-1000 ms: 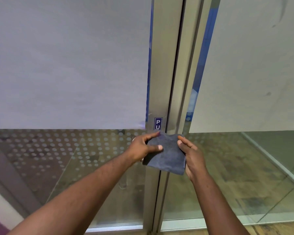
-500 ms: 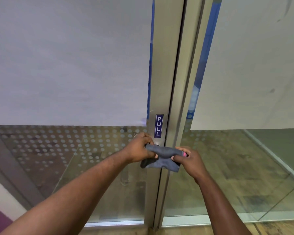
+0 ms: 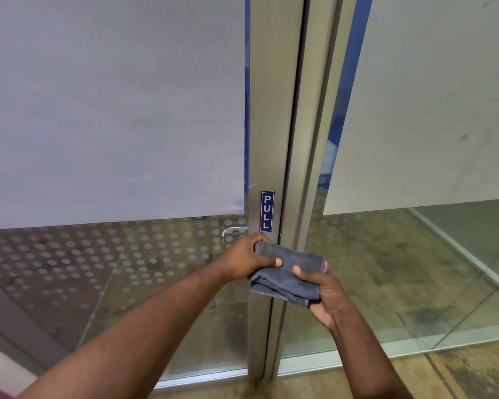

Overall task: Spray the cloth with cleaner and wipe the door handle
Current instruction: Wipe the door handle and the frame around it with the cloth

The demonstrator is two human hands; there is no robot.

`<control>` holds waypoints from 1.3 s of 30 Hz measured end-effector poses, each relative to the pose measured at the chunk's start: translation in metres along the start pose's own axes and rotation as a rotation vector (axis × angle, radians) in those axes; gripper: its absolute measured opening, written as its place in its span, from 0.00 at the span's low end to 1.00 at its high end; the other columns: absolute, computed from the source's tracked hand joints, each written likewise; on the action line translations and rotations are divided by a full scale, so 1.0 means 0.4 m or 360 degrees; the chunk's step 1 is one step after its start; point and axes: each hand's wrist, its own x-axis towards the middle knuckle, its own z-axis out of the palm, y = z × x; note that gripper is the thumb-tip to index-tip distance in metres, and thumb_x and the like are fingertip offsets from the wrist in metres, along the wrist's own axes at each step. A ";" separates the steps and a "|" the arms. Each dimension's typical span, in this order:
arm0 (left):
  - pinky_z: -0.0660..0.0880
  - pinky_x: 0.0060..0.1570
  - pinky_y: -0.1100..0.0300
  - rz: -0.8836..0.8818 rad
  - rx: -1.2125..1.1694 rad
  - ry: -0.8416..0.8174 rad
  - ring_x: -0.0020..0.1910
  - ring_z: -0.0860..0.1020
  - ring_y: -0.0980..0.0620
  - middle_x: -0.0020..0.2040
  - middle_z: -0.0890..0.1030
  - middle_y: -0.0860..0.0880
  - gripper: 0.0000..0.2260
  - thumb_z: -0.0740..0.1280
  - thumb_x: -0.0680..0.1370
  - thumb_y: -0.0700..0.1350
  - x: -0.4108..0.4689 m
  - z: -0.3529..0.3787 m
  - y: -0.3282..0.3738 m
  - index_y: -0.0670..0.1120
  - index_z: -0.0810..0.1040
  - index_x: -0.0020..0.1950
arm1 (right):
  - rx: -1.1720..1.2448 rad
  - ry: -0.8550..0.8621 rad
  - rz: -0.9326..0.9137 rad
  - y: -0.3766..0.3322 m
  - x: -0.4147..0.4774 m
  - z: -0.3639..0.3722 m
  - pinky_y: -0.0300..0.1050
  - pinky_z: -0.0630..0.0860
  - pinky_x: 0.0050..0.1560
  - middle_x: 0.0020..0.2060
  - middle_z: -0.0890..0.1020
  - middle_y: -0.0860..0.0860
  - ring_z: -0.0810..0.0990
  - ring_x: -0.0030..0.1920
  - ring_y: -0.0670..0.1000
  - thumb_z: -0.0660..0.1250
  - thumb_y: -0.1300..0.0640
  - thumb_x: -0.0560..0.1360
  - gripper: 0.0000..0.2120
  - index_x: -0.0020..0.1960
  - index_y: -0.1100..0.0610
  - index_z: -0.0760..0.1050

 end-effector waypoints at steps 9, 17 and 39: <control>0.76 0.58 0.49 0.1065 0.0805 0.0915 0.59 0.78 0.44 0.59 0.81 0.42 0.13 0.64 0.82 0.43 0.078 -0.170 0.038 0.40 0.80 0.64 | -0.0238 0.0972 -0.0533 -0.003 0.042 0.017 0.48 0.84 0.37 0.41 0.89 0.55 0.88 0.40 0.56 0.70 0.72 0.74 0.09 0.49 0.61 0.84; 0.66 0.75 0.39 0.1700 0.1371 0.0606 0.76 0.69 0.35 0.74 0.74 0.35 0.18 0.64 0.78 0.34 0.192 -0.287 0.102 0.37 0.78 0.68 | -0.1668 0.0912 -0.1668 0.010 0.089 0.101 0.33 0.75 0.63 0.63 0.83 0.44 0.82 0.62 0.42 0.70 0.59 0.77 0.24 0.72 0.59 0.76; 0.55 0.81 0.41 0.1833 0.1817 0.0446 0.81 0.63 0.39 0.79 0.67 0.36 0.22 0.65 0.81 0.38 0.251 -0.280 0.069 0.37 0.73 0.75 | -0.2665 0.0432 -0.1155 0.155 0.228 0.074 0.46 0.73 0.68 0.65 0.84 0.55 0.83 0.66 0.55 0.77 0.61 0.73 0.24 0.68 0.60 0.80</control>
